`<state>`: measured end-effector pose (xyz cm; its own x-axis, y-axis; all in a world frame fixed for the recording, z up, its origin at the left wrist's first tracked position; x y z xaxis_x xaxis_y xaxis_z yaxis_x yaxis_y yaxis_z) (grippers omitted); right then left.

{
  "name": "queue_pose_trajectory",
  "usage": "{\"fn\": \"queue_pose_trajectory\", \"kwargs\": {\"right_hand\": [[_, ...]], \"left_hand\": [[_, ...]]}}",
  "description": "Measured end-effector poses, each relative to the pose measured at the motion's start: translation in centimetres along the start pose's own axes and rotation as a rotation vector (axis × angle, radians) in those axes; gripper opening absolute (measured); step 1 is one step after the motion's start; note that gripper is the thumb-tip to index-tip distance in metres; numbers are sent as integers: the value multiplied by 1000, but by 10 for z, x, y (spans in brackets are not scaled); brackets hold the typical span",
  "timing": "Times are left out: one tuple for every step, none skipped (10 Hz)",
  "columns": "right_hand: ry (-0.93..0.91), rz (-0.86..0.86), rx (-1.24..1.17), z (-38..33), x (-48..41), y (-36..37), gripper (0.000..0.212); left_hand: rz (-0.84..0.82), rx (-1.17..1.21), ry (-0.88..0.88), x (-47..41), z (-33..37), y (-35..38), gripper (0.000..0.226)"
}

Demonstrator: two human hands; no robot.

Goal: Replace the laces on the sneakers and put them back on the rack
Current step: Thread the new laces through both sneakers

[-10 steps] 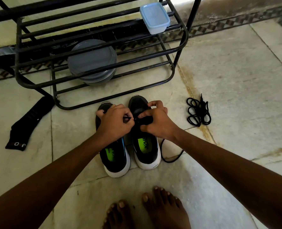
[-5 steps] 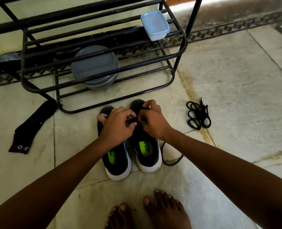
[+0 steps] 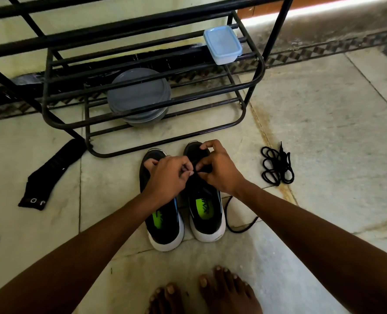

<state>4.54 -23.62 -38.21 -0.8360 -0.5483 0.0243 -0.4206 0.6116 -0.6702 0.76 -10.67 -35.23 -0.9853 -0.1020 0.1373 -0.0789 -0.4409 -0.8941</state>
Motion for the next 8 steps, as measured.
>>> {"fn": "queue_pose_trajectory", "kwargs": {"right_hand": [[-25,5,41,0,-2,0,11],[-74,4,76,-2,0,1,11],[-97,12,76,-2,3,2,7],[-170,37,129,-9,6,3,13],[-248,107,166,-16,7,-13,15],[-207,279,-6,-21,13,-47,16],[111,351,-846,-5,15,-53,17],[225,141,-921,-5,10,-50,21]], "left_hand": [[9,40,-9,-1,-3,0,11],[16,97,38,-4,-2,-2,11],[-72,101,127,-6,6,3,32],[-181,-39,132,-2,9,13,64],[-156,-181,146,0,9,13,74],[-155,-191,137,-1,8,15,73],[-165,-190,143,-1,7,16,75],[-187,-210,152,-1,6,19,79]]}}
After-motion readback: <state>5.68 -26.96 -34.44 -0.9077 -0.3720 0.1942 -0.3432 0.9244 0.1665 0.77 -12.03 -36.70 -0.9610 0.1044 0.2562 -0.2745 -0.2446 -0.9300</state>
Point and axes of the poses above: each hand's wrist, its own x-axis away from the middle knuckle, its own y-axis out of the palm, z = x × y, the point moved 10 cm from there along -x, towards the middle knuckle, and after that the axes turned 5 degrees about -y, right-handed, at the moved point
